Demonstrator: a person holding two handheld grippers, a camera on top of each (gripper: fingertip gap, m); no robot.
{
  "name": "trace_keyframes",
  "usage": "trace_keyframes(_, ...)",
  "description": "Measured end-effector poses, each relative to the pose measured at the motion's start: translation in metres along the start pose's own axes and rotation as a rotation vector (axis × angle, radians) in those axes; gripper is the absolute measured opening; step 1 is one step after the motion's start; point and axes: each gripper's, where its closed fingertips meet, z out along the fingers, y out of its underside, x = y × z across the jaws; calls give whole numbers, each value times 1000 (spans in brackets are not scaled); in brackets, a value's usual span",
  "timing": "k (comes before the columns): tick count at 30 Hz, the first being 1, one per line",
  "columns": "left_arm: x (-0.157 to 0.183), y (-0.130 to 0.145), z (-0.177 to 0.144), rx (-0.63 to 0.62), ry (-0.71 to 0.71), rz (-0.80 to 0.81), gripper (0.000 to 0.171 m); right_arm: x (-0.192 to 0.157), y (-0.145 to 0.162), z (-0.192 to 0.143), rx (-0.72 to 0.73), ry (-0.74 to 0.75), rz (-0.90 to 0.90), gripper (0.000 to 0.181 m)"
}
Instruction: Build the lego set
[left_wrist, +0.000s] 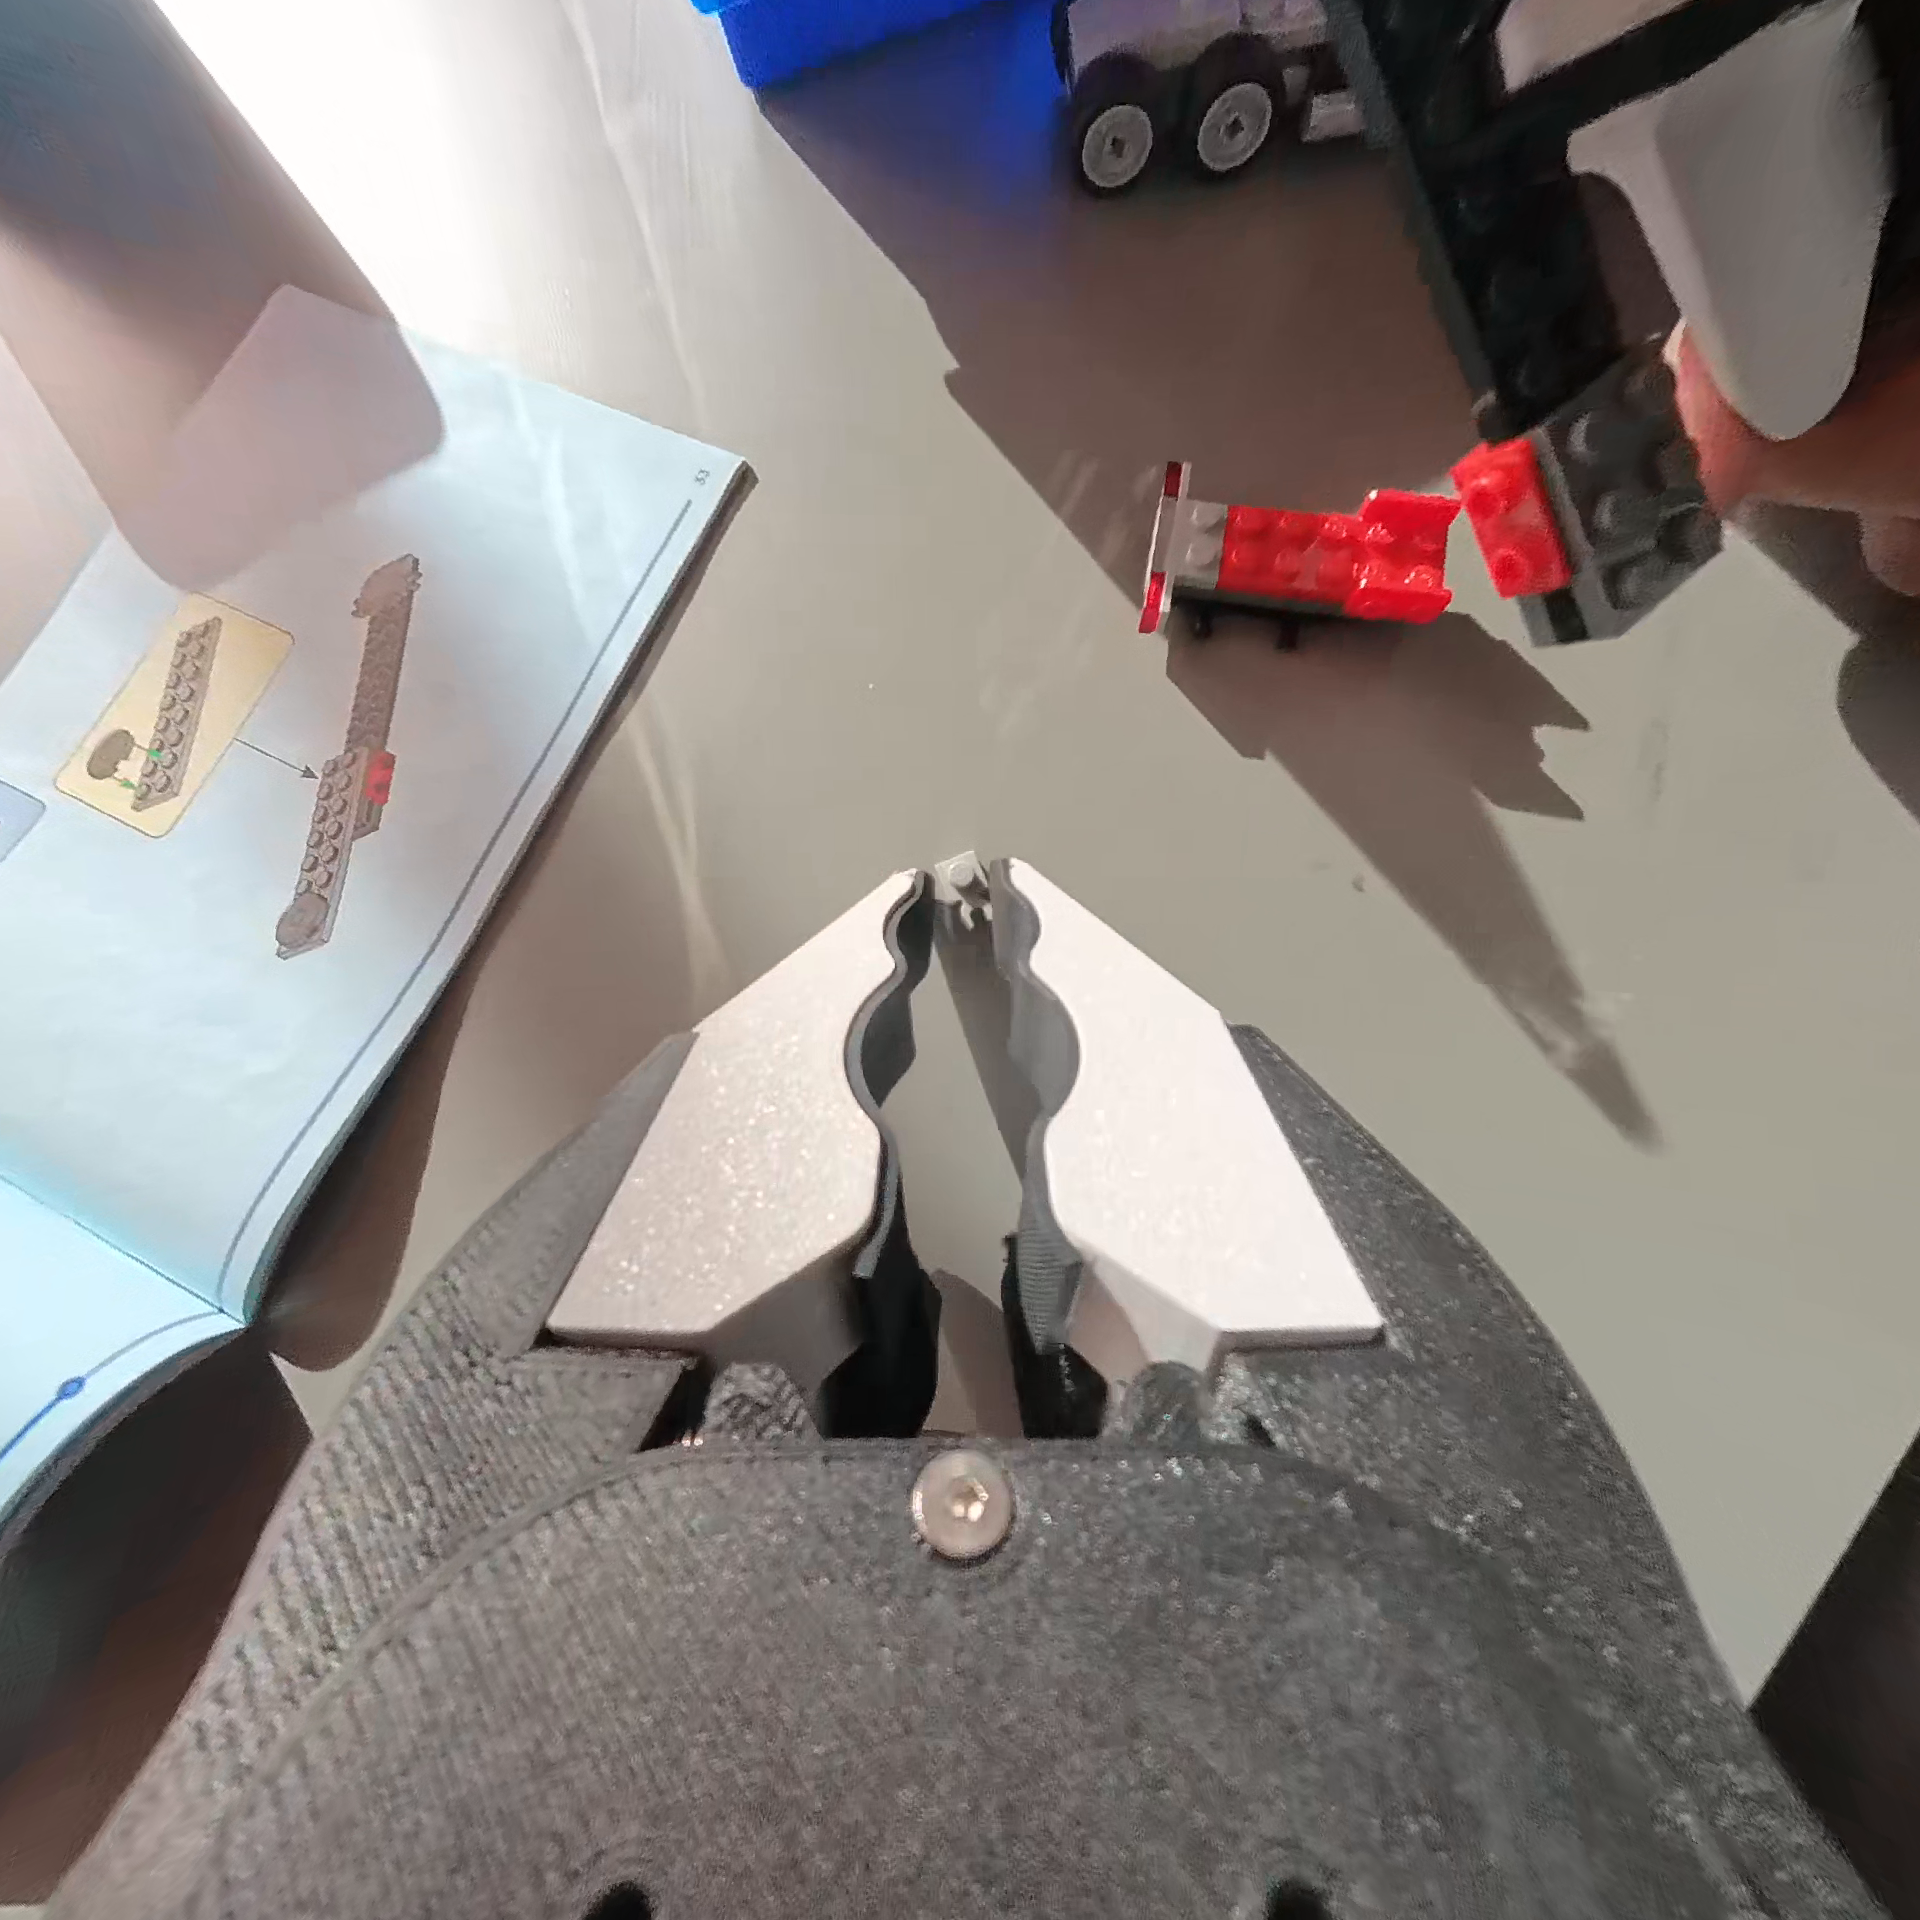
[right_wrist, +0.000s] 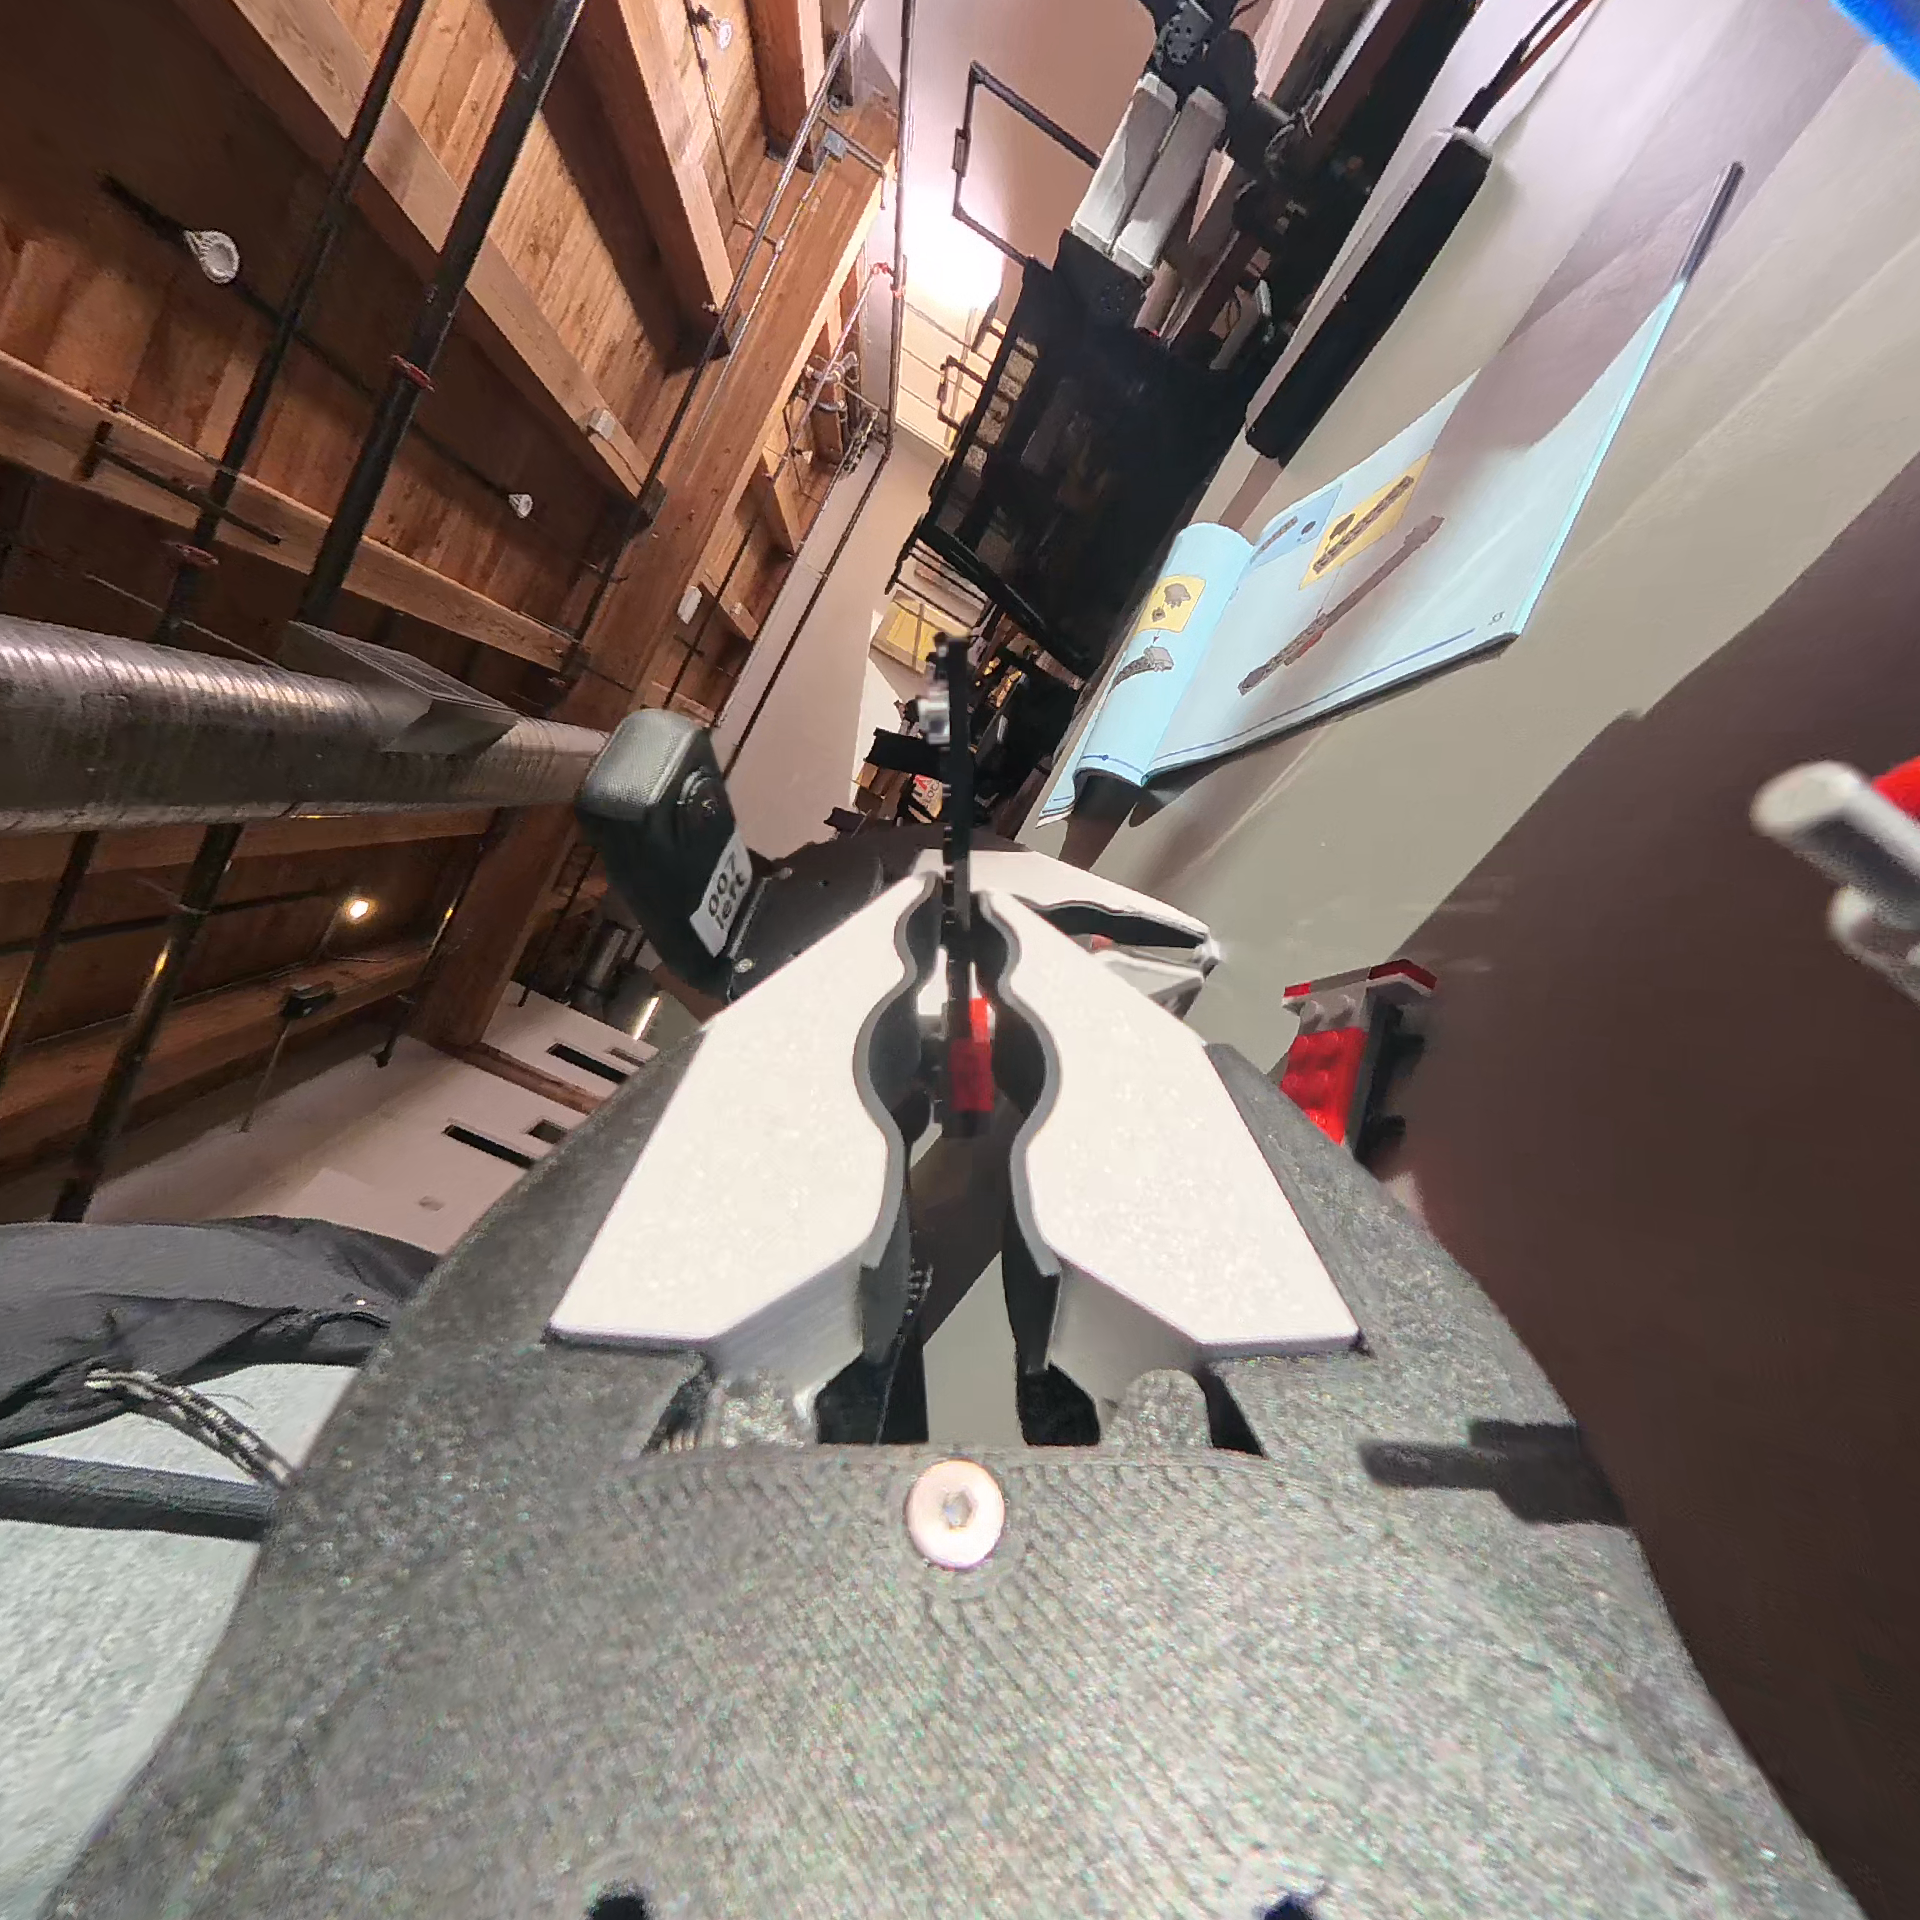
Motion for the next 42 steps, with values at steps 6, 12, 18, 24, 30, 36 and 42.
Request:
trace_keyframes(6, 2, -6, 0, 36, 55, 23, 9, 3, 8, -1, -48, 0, 93, 5)
trace_keyframes(12, 12, -58, -28, 239, 168, 76, 9, 2, 16, -3, -55, -26, 215, 5)
trace_keyframes(18, 34, -96, -42, 284, 257, 292, 9, 0, 27, -7, -29, -32, 310, 5)
trace_keyframes(24, 42, -92, -29, 191, 285, 437, 9, -4, 28, -8, -1, -60, 341, 5)
trace_keyframes(30, 44, -94, -29, 152, 301, 498, 9, -6, 29, -9, 2, -77, 344, 5)
trace_keyframes(36, 46, -93, -30, 124, 321, 533, 9, -9, 31, -8, -13, -91, 341, 5)
trace_keyframes(42, 49, -91, -33, 90, 341, 586, 9, -11, 33, -8, -27, -99, 334, 5)
